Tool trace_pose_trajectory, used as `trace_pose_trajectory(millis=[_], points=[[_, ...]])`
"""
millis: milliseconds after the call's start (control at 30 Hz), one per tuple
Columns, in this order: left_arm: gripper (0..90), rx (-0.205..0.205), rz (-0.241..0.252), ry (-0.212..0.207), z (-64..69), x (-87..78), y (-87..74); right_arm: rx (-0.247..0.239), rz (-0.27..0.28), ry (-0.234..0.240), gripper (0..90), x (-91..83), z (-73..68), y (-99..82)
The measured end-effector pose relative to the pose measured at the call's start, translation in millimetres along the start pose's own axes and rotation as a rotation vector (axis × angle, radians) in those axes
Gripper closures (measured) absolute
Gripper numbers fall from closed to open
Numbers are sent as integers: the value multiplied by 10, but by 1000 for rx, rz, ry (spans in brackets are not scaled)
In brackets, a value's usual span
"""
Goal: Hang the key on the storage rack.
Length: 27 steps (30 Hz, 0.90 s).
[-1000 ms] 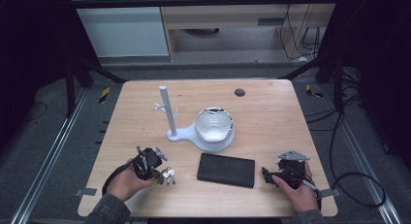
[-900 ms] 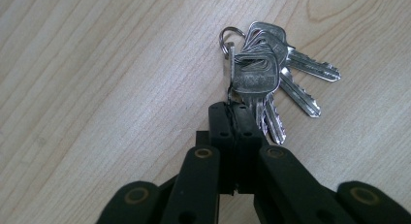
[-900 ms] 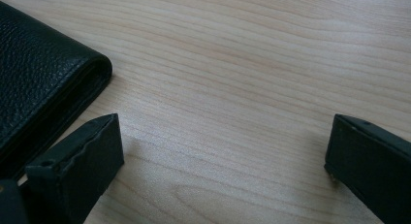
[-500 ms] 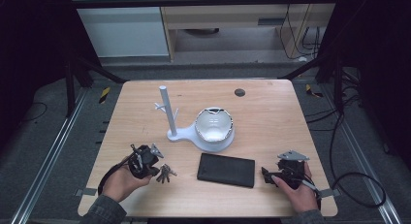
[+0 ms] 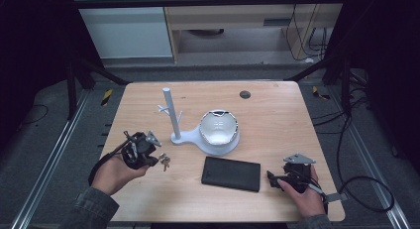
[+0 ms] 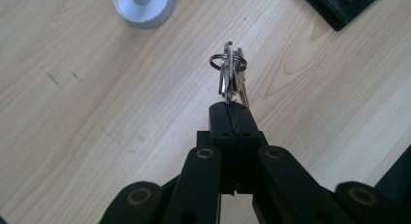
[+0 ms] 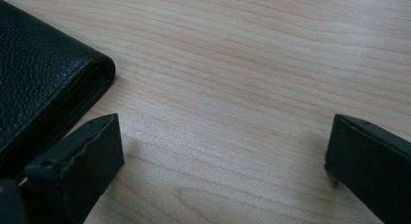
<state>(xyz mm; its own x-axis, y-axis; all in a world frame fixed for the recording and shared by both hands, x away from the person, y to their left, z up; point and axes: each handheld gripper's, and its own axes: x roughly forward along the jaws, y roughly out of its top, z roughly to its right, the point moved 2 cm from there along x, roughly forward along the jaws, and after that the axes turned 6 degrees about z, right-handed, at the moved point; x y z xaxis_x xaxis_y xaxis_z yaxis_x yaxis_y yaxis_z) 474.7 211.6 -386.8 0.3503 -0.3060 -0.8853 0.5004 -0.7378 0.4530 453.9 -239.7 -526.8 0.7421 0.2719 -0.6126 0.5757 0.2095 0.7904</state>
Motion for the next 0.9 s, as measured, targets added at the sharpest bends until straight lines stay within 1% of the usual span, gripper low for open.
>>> trace_pose_trajectory(millis=[33, 100, 167, 233, 267, 300, 333, 367, 400, 533, 567, 667, 800, 867, 900], points=[[900, 0, 8, 6, -12, -34, 30, -1, 0, 1, 4, 1, 1, 1], [900, 10, 6, 15, -35, -102, 86, -8, 1, -1, 4, 6, 6, 0], [900, 14, 15, 28, -62, -188, 160, -6, 0, -3, 3, 7, 6, 2], [900, 10, 27, 34, -89, -258, 221, -7, -2, -3, 3, 6, 8, 3], [900, 10, 27, 34, -89, -258, 221, -7, -1, -3, 3, 6, 7, 4], [900, 7, 38, 36, -117, -323, 273, -7, -2, -3, 3, 6, 7, 3], [900, 7, 38, 36, -117, -323, 273, -7, -1, -3, 3, 6, 7, 3], [900, 4, 43, 37, -145, -384, 316, -8, -1, -4, 3, 7, 7, 3], [900, -2, 49, 39, -154, -404, 331, -7, -1, -3, 3, 6, 7, 4], [900, -6, 51, 54, -207, -522, 410, -11, -2, -4, 3, 7, 10, 3], [900, -6, 51, 54, -207, -522, 410, -9, -3, -4, 3, 7, 9, 3], [900, -7, 55, 65, -241, -591, 459, -7, -1, -2, 3, 9, 8, 6], [900, -20, 69, 63, -301, -640, 509, -7, -1, -2, 3, 9, 8, 6], [900, -19, 66, 64, -310, -648, 517, -8, -1, -2, 3, 9, 9, 5], [900, -17, 61, 72, -322, -659, 526, -8, -1, -2, 3, 9, 9, 5]])
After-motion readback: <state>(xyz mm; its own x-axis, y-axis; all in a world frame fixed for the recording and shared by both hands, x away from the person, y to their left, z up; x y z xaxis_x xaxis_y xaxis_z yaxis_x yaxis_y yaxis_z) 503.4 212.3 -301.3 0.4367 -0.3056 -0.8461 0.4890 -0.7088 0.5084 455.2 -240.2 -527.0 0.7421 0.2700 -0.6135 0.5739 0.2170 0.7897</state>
